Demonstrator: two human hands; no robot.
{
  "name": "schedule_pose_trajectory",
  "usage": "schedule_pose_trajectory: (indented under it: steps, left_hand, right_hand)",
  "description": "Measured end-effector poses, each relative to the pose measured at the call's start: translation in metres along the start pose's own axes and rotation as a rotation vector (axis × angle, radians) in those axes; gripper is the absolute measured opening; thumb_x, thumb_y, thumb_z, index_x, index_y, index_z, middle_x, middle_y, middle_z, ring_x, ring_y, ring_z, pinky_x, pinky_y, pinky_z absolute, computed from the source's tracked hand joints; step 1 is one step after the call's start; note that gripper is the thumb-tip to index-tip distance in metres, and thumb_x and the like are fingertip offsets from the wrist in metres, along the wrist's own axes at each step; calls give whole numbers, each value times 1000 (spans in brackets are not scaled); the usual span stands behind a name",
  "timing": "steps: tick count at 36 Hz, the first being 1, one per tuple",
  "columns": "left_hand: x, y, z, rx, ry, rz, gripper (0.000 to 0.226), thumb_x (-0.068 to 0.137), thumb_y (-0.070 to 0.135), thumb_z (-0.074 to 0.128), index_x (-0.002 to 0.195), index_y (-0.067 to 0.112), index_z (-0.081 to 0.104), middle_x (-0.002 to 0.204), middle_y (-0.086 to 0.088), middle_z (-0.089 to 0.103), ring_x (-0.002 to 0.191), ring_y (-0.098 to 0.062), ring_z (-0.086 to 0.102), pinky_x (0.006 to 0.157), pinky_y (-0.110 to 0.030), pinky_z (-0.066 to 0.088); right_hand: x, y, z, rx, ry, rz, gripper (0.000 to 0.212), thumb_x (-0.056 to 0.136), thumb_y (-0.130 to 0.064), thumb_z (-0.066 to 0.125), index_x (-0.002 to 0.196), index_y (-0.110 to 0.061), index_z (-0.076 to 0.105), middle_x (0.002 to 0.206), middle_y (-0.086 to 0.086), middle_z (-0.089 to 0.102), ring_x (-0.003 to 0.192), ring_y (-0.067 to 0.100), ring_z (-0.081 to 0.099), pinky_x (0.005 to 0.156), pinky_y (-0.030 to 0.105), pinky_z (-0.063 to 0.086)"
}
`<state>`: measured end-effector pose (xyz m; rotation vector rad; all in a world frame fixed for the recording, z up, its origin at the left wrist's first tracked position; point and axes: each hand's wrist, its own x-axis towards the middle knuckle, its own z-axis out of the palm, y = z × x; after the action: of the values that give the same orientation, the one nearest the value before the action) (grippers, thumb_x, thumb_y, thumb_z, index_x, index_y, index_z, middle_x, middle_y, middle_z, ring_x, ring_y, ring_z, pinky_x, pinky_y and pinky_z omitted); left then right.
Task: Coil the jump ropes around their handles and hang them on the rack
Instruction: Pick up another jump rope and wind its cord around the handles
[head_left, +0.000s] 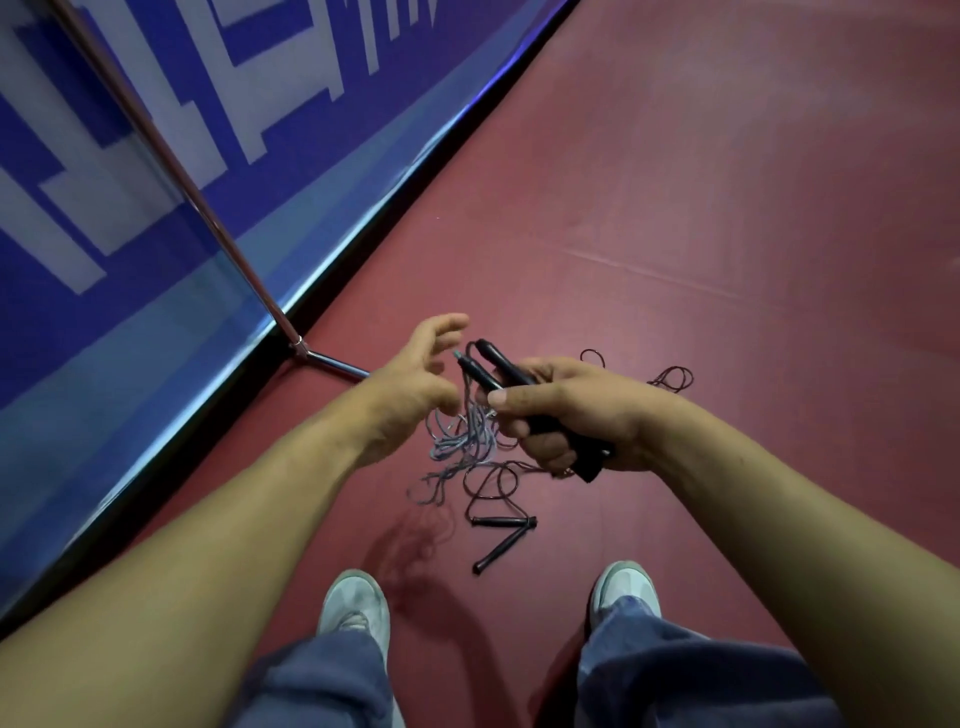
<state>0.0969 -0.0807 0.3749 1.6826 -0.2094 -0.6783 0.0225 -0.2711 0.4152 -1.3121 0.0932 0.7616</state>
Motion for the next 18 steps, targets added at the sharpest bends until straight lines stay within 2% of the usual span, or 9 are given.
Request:
schedule_pose_trajectory:
  steps: [2, 4, 6, 7, 8, 10, 12, 15, 18]
  left_hand:
    - [2, -3, 3, 48, -97, 74, 53, 80, -8, 64, 127, 16, 63, 128, -8, 66, 119, -17, 59, 103, -34, 46]
    - [5, -5, 8, 61, -69, 106, 25, 97, 7, 59, 119, 0, 69, 113, -15, 73, 109, -27, 68, 99, -36, 50]
    - [11, -6, 9, -6, -35, 92, 64, 95, 48, 62, 110, -14, 63, 92, -20, 69, 83, -31, 68, 84, -40, 52]
    - [12, -6, 8, -16, -24, 77, 81, 87, 65, 62, 102, -14, 61, 80, -18, 63, 71, -24, 63, 76, -39, 50]
    - [13, -9, 7, 22, -1, 74, 82, 82, 74, 60, 93, -8, 61, 69, -12, 58, 61, -17, 58, 70, -36, 48]
    - [13, -22, 5, 195, 6, 71, 68, 88, 71, 54, 77, 5, 63, 57, -2, 55, 53, -12, 51, 67, -35, 45]
    - [13, -34, 3, 255, -21, 29, 56, 96, 62, 53, 61, 19, 58, 55, -2, 57, 55, -17, 56, 70, -39, 46]
    - [16, -45, 4, 229, -83, -79, 54, 103, 51, 48, 60, 19, 50, 54, -7, 55, 57, -24, 65, 73, -39, 50]
    - [13, -52, 3, 334, -179, -193, 54, 103, 55, 45, 63, 18, 52, 56, -10, 62, 58, -24, 64, 70, -36, 51]
  right_hand:
    - [0, -5, 3, 93, -66, -25, 11, 105, -10, 49, 99, -14, 57, 69, 2, 45, 42, 6, 32, 40, 20, 20]
    - [2, -9, 5, 184, -122, -69, 13, 105, -10, 46, 102, -13, 58, 69, 2, 43, 41, 4, 32, 38, 18, 21]
    - [3, -12, 5, 239, -120, -131, 12, 104, -12, 47, 105, -12, 58, 70, 1, 42, 42, 3, 33, 37, 16, 23]
    - [4, -12, 4, 249, -95, -159, 11, 105, -12, 47, 107, -11, 57, 70, 1, 42, 42, 3, 33, 37, 16, 23]
    - [5, -13, 5, 252, -60, -184, 10, 105, -11, 48, 110, -11, 56, 69, 0, 43, 42, 3, 32, 37, 16, 23]
    - [6, -13, 6, 282, 25, -231, 9, 105, -10, 48, 114, -11, 51, 67, 0, 43, 42, 4, 31, 38, 17, 21]
    - [8, -13, 5, 310, 106, -263, 10, 105, -9, 49, 113, -14, 48, 67, -1, 43, 44, 5, 30, 38, 17, 22]
    - [11, -15, 1, 254, 242, -306, 8, 105, -9, 49, 111, -15, 48, 68, 0, 43, 46, 6, 30, 39, 19, 24]
    - [7, -25, -14, 326, 363, -393, 11, 106, -12, 49, 114, -16, 45, 68, -2, 44, 44, 5, 32, 37, 18, 27]
